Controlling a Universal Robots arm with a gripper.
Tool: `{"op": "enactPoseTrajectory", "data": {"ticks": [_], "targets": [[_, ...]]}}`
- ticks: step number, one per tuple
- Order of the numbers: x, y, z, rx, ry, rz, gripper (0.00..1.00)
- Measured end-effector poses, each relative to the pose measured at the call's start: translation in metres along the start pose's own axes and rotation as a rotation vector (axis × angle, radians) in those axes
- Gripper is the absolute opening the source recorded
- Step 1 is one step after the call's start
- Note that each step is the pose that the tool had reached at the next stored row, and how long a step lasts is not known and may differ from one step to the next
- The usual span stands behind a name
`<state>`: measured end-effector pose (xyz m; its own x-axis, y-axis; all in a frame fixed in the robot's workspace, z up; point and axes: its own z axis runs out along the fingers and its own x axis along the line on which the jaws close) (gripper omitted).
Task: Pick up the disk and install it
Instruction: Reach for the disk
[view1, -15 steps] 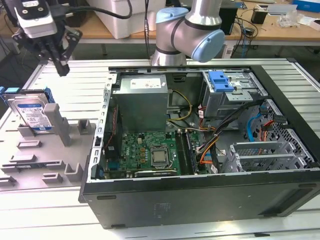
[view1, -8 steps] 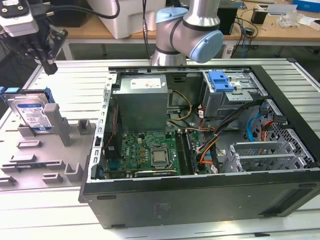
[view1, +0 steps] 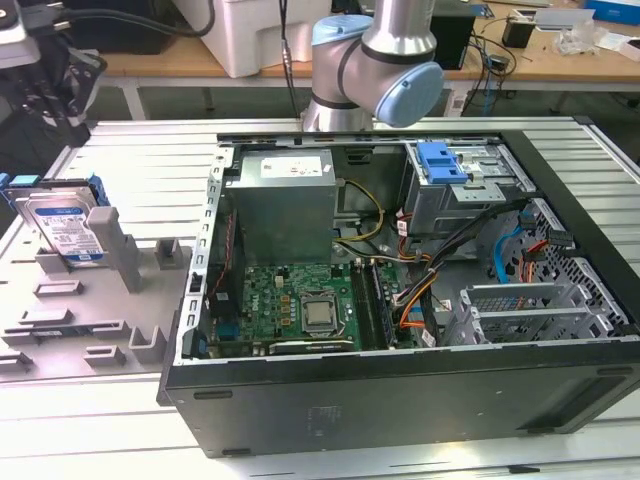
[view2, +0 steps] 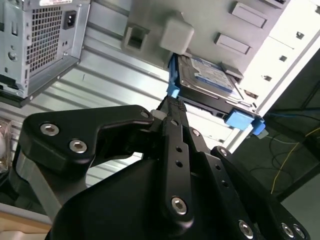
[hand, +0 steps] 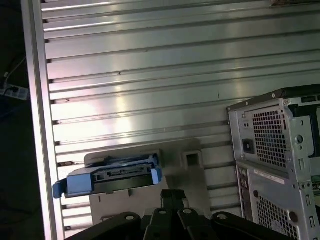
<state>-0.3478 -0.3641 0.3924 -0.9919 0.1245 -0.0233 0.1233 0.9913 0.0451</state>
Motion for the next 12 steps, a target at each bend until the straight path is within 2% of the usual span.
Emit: {"op": "enactPoseTrajectory", "data": {"ticks": [9, 10, 12], "targets": [[0.0296, 0.0005, 0.001, 0.0002, -0.0003, 0.007, 0.11], [0.0438, 0.0004, 0.0009, 0.0003, -0.0005, 0.013, 0.11], [0.0502, 0.0007, 0.0009, 0.0004, -0.0007, 0.016, 0.11]]}}
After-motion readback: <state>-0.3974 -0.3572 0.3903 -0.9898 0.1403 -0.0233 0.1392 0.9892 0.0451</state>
